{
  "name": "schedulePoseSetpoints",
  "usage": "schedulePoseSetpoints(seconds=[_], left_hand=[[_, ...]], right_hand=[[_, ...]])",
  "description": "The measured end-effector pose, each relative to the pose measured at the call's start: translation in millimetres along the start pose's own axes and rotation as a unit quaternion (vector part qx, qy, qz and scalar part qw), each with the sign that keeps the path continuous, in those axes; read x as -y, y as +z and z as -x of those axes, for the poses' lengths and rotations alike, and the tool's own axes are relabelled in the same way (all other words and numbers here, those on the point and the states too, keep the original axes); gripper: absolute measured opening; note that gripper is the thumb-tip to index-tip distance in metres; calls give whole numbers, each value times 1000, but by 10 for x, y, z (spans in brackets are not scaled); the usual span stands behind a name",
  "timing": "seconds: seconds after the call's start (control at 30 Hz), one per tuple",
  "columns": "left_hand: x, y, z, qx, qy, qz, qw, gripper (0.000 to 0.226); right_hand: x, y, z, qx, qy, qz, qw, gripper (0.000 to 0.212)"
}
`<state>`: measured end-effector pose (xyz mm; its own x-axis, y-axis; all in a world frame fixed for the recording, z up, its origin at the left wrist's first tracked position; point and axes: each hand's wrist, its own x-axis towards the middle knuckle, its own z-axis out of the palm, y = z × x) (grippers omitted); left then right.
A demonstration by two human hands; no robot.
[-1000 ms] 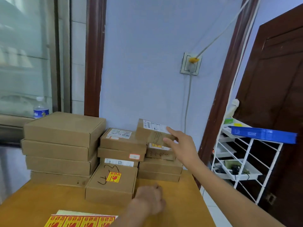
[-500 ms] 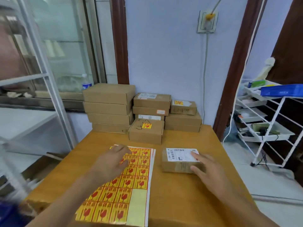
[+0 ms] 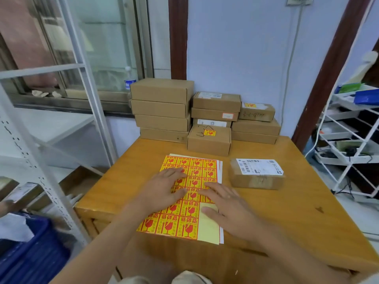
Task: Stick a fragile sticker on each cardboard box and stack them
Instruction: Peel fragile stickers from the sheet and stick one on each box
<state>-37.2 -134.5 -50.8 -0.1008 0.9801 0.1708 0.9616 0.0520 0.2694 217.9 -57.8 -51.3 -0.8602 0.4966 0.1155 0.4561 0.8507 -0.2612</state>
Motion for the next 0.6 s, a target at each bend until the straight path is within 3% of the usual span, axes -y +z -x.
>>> schedulePoseSetpoints(seconds=[0.2, 0.4, 0.6], left_hand=[[-123, -120, 137, -83, 53, -19, 995, 59], [-305, -307, 205, 20, 76, -80, 994, 77], [-474, -45, 275, 81, 46, -29, 995, 98]], right_hand=[[-22, 41, -6, -62, 13, -37, 997, 68], [-89, 78, -25, -83, 7, -111, 990, 29], [-98, 102, -19, -129, 15, -149, 980, 24]])
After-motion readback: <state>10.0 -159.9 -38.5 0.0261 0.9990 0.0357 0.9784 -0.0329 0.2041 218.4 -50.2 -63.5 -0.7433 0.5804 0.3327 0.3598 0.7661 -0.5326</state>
